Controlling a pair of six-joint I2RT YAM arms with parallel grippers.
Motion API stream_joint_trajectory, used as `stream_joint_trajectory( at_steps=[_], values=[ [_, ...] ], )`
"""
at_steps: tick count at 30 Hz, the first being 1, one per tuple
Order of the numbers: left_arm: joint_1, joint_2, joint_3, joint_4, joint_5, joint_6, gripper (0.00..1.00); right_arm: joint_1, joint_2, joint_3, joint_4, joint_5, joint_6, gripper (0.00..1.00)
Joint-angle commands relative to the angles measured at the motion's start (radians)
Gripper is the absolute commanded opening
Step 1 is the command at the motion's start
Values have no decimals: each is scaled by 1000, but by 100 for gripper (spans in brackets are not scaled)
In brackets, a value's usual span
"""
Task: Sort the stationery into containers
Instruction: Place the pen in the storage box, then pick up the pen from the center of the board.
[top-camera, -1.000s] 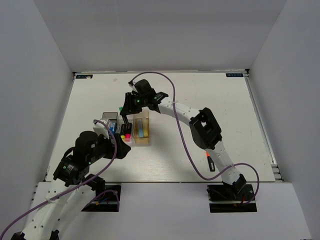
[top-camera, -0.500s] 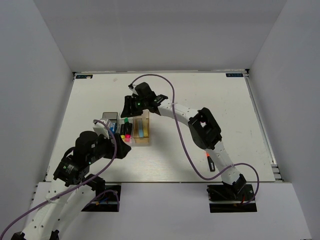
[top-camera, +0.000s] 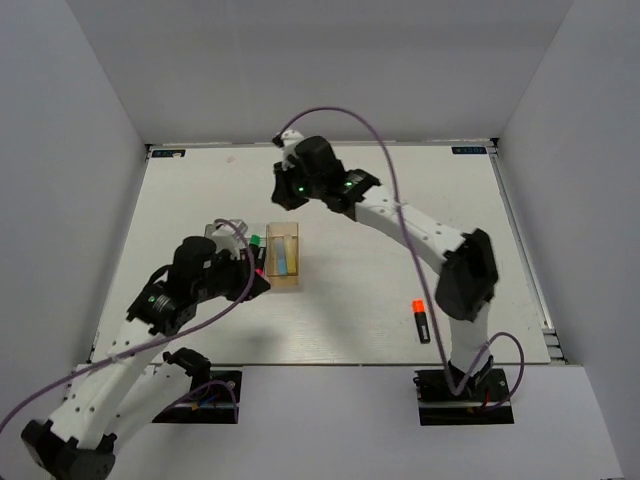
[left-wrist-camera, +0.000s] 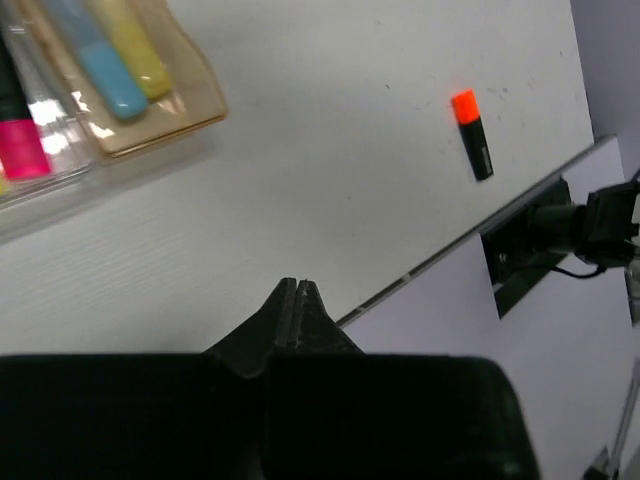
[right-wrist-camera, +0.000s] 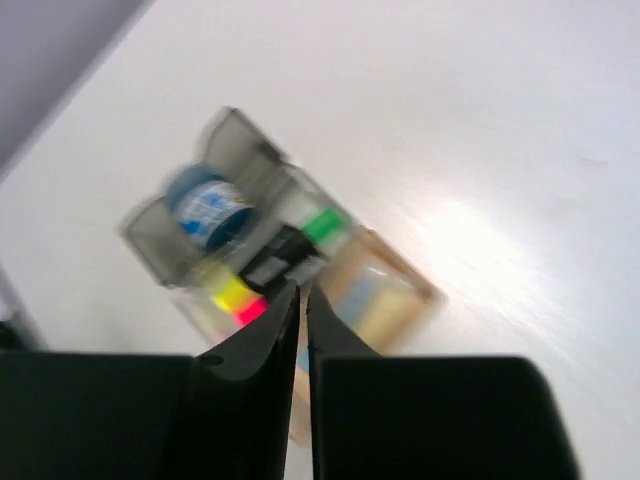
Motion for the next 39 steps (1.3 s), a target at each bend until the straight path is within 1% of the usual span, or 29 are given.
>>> stream_joint_trajectory(
  at_steps=[1,2,3,4,5,6,7,8,9,10,11,12,13,14,15,16,17,18,19,20,21,22,24,26,28,30,34,38,39],
  values=[
    [-86,162,52,129,27,-27,0,-64,-154,-177,-138,336,-225,10],
    [-196,201,64,156,-28,-14,0,-91,-166,-204,-170,432,-237,16],
    [-235,327,128,158,-92,-7,0,-127,-185,-227,-209,456,-240,19],
    [-349,376,156,155,-123,8,2,-141,-191,-273,-341,500,-234,22],
    [-385,425,254,151,-202,11,7,-192,-196,-285,-399,551,-229,23],
    [-416,570,291,134,-233,11,20,-208,-200,-298,-436,598,-196,23],
    [-480,617,323,129,-261,-1,28,-225,-212,-375,-518,612,-182,25],
    [-533,660,390,114,-342,-12,39,-286,-270,-413,-531,604,-160,25],
    [-577,780,449,112,-364,-21,50,-308,-301,-455,-519,584,-157,23],
    [-596,816,474,114,-379,-45,56,-328,-336,-591,-504,553,-157,23],
    [-629,873,513,127,-442,-82,62,-393,-448,-632,-443,491,-166,23],
    [-659,901,543,134,-462,-126,67,-407,-482,-691,-425,481,-174,23],
    [-673,943,570,143,-491,-148,71,-438,-534,-709,-419,470,-180,25],
    [-683,988,583,141,-510,-200,77,-450,-573,-733,-422,455,-198,33],
    [-718,1011,598,146,-520,-245,80,-481,-588,-746,-422,444,-205,37],
    [-728,1077,650,148,-521,-265,83,-495,-611,-752,-422,450,-211,37],
    [-746,1098,666,154,-519,-315,84,-507,-622,-758,-415,453,-211,37],
    [-766,1120,678,181,-510,-331,84,-548,-640,-767,-402,458,-208,39],
    [-774,1173,730,189,-501,-348,84,-562,-640,-767,-398,443,-209,39],
    [-791,1189,747,190,-504,-374,86,-572,-636,-758,-399,435,-202,41],
    [-804,1203,786,183,-525,-384,87,-593,-625,-746,-422,420,-196,41],
    [-821,1252,826,177,-568,-395,88,-601,-622,-744,-434,392,-191,41],
    [-828,1293,879,168,-605,-446,88,-618,-624,-750,-436,375,-180,41],
    [-835,1344,929,152,-626,-480,85,-642,-640,-756,-432,390,-166,41],
    [-847,1369,946,163,-628,-506,85,-667,-672,-763,-415,398,-162,41],
    [-860,1419,1000,157,-636,-529,83,-673,-691,-775,-405,390,-154,41],
    [-890,1502,1110,80,-697,-566,81,-704,-712,-781,-402,389,-137,41],
    [-912,1530,1112,85,-758,-612,78,-728,-743,-789,-401,360,-133,41],
    [-915,1556,1136,79,-775,-616,78,-733,-755,-789,-399,356,-128,41]
  ],
)
